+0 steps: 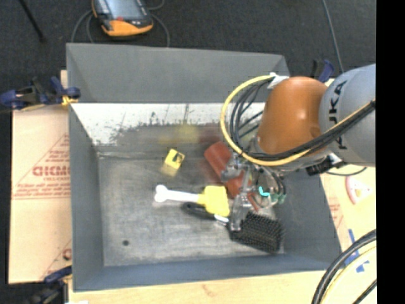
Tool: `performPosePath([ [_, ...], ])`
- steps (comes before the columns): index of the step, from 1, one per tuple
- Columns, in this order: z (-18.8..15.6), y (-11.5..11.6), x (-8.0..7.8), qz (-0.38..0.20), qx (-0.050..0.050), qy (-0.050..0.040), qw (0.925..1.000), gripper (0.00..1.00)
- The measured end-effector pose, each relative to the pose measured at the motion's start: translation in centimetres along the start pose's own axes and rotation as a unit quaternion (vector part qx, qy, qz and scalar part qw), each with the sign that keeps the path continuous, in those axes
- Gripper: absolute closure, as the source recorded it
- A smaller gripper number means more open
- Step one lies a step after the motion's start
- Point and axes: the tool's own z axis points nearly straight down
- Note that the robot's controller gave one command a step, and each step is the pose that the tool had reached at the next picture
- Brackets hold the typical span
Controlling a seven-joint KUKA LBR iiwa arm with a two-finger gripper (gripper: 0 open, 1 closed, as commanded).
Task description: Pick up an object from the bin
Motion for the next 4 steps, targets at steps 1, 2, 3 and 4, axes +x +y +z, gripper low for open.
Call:
performPosePath([
  [1, -0.3, 0.0, -0.2, 0.000, 0.000, -0.0034, 1.0000, 0.00],
  [2, 5.2, 1.6, 0.6, -0.017, 0.000, -0.0063, 0.9998, 0.00],
  [3, 9.0, 2.6, -1.3, 0.026, -0.001, -0.0090, 0.9996, 0.00],
  [4, 9.8, 3.5, -2.5, -0.008, 0.000, -0.0077, 0.9999, 1.00],
])
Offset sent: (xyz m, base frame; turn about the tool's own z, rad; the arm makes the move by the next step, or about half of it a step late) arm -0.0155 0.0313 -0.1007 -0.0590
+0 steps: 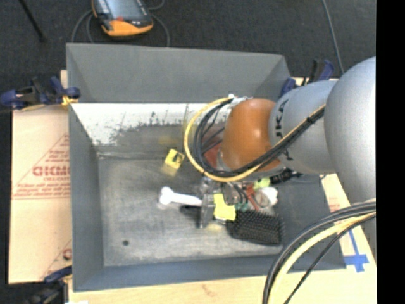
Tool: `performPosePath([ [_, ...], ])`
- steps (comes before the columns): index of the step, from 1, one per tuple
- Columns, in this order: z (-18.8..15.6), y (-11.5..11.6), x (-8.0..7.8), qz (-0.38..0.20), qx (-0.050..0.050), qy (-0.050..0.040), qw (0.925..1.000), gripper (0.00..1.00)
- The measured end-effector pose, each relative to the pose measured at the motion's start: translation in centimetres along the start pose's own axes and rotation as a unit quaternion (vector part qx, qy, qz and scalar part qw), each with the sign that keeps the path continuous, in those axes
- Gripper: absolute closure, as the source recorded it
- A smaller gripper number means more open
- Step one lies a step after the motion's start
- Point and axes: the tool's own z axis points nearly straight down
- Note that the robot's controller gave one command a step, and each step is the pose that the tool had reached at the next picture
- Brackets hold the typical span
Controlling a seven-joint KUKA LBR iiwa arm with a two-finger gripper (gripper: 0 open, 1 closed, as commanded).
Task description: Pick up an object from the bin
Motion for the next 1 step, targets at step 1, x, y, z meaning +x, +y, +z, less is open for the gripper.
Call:
performPosePath([
  [1, 0.00, 0.00, 0.00, 0.000, 0.000, 0.0000, 1.0000, 1.00],
])
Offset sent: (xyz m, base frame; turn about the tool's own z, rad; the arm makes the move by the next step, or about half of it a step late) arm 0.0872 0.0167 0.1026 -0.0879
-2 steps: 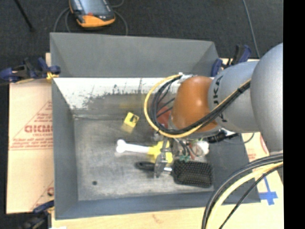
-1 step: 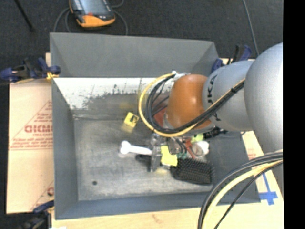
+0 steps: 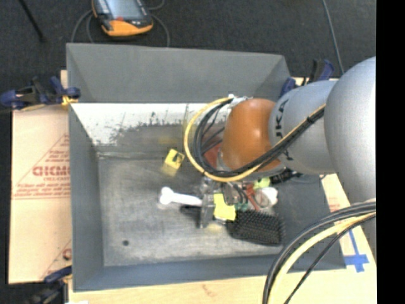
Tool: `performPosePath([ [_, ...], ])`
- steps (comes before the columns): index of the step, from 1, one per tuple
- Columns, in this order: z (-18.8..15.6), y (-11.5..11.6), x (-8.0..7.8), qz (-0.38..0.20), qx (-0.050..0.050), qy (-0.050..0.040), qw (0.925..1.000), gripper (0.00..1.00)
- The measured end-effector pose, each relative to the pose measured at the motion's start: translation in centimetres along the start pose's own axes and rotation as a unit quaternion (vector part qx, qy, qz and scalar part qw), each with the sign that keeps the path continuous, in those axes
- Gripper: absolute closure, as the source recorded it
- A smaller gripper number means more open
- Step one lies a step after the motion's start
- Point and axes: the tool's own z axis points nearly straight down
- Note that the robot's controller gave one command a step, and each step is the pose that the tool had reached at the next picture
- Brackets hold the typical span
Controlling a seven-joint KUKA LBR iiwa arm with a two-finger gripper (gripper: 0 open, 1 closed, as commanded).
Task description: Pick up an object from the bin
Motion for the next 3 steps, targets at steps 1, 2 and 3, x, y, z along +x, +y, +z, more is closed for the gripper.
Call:
performPosePath([
  [1, -10.3, 1.4, -9.0, -0.043, 0.000, 0.0044, 0.9991, 1.00],
  [2, -10.3, 1.4, -9.0, -0.043, 0.000, 0.0044, 0.9991, 1.00],
  [3, -15.4, 1.5, -8.3, -0.061, 0.000, 0.0069, 0.9981, 1.00],
])
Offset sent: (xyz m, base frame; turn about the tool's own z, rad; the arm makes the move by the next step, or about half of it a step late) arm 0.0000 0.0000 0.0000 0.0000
